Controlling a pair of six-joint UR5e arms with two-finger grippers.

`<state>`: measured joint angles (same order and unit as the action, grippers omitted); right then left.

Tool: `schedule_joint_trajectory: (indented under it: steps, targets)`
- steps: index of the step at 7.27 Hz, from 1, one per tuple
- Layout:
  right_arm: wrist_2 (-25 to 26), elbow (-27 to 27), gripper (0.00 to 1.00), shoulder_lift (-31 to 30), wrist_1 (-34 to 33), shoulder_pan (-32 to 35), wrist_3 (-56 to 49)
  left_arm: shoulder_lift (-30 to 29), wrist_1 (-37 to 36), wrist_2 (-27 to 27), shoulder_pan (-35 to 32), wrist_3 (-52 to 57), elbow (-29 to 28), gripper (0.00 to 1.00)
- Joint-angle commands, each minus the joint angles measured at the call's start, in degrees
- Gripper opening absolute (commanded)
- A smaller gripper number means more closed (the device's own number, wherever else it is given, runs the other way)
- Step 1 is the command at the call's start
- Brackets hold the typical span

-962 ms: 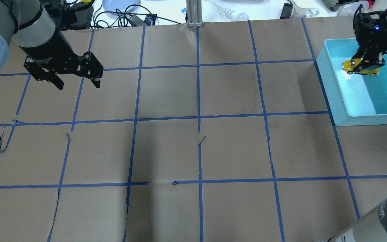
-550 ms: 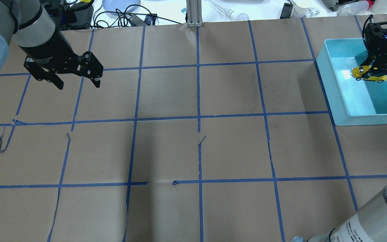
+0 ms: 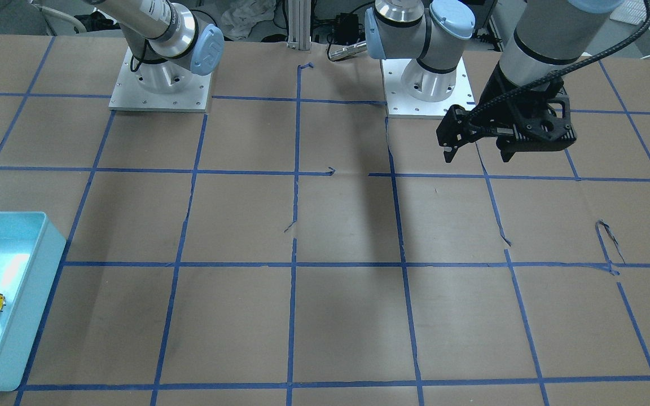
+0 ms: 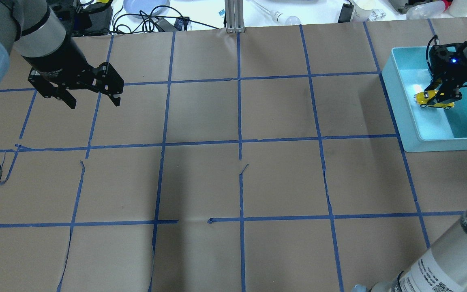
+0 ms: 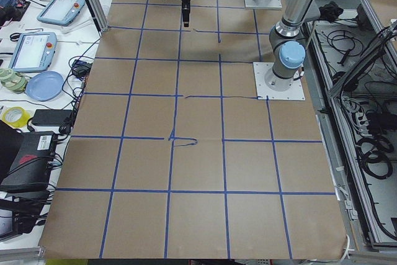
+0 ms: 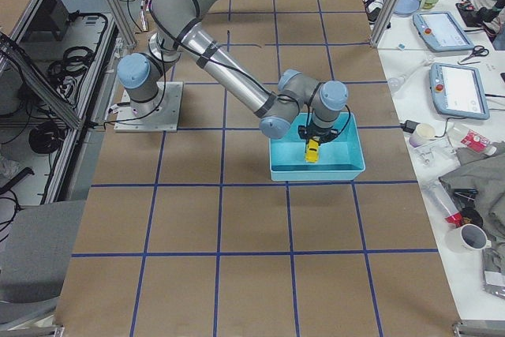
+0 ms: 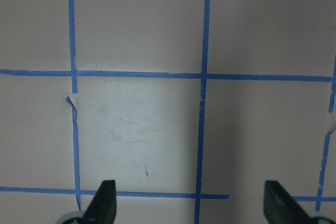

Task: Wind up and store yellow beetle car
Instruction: 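Open the right gripper to release the car in the tray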

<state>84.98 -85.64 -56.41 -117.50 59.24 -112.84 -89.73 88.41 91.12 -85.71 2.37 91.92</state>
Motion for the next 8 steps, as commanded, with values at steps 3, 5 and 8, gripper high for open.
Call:
schedule_joint_trajectory:
  steps: [3,5,8]
  targets:
    - [0.0,1.0,1.00,-2.6,2.1,0.2,0.8,0.0,-0.1,-0.1,0.1,0.0,0.0,1.00]
    - [-0.2,1.5,1.00,-11.4,15.5,3.0,13.5,0.1,0.0,0.1,0.1,0.0,0.0,1.00]
    - [1.1,1.4,1.00,-18.8,20.0,19.1,47.7,0.2,-0.1,-0.2,0.0,-0.2,-0.2,1.00]
